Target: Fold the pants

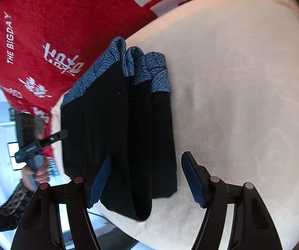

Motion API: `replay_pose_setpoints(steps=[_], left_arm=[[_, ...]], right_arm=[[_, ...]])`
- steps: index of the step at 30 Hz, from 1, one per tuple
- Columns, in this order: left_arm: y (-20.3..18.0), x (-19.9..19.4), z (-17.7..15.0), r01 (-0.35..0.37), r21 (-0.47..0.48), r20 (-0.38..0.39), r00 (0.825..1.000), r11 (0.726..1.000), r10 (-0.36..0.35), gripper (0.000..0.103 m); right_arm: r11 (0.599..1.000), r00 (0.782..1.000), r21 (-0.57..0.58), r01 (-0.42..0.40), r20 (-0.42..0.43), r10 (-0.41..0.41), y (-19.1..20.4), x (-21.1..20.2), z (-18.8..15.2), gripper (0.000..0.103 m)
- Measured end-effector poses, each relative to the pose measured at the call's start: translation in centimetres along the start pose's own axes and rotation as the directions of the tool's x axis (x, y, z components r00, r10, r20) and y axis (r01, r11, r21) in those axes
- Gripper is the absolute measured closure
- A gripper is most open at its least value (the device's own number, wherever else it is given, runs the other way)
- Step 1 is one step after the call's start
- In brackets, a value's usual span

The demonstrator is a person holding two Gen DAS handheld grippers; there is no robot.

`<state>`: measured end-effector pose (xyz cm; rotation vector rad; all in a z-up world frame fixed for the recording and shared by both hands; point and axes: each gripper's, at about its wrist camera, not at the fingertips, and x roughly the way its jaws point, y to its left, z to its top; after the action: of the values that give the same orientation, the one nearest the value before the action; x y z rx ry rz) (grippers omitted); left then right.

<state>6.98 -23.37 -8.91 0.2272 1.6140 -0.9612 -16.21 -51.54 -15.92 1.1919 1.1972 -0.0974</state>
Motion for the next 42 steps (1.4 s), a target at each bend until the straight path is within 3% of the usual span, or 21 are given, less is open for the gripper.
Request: replay_pose_setpoints(steps=[6,10,15,17,23,28,33,42], left_arm=[[-0.6,2.0,0.8,0.071,0.036,0.008,0.997,0.997,-0.072,0.015],[-0.6,3.6,0.7,0.092,0.006,0.012,0.996,0.996,-0.092,0.002],[-1.2,3.6,0.5,0.054,-0.012,0.038,0.998,0.998,-0.054,0.002],[-1.7,3.2,0.2,0.056,-0.024,0.061,0.997,0.998,-0.054,0.019],[-4.7,0.1,-1.7,-0.058,0.026,0.158,0.986,0.998,0.053,0.041],[-6.6,-3.2,-4.5,-0.068,0.007,0.186,0.98,0.998,0.066,0.041],[-6.5,-5.1,-7.5,-0.068,-0.007,0.165,0.984,0.998,0.068,0.041],[-2.0,-4.1,-11.3,-0.05,0.018,0.105,0.993,0.999,0.048,0.041]], right_arm=[[0.992,0.991,-0.019,-0.127,-0.045,0.126,-1.0,2.1,1.9,0.027],[0.981,0.98,0.006,-0.196,-0.04,0.196,-1.1,3.2,3.4,0.026],[0.983,0.983,0.045,-0.177,-0.043,0.179,-0.6,3.5,3.8,0.03],[0.987,0.987,0.047,-0.152,-0.038,0.154,-0.3,3.4,3.6,0.035],[0.976,0.978,0.064,-0.207,-0.02,0.209,0.7,2.3,3.1,0.061],[0.965,0.965,0.041,-0.257,-0.041,0.259,2.7,0.5,1.4,0.061],[0.962,0.961,0.037,-0.269,-0.054,0.271,4.1,-0.7,-1.1,0.061],[0.967,0.97,0.083,-0.242,-0.014,0.244,3.5,0.7,-4.1,0.061]])
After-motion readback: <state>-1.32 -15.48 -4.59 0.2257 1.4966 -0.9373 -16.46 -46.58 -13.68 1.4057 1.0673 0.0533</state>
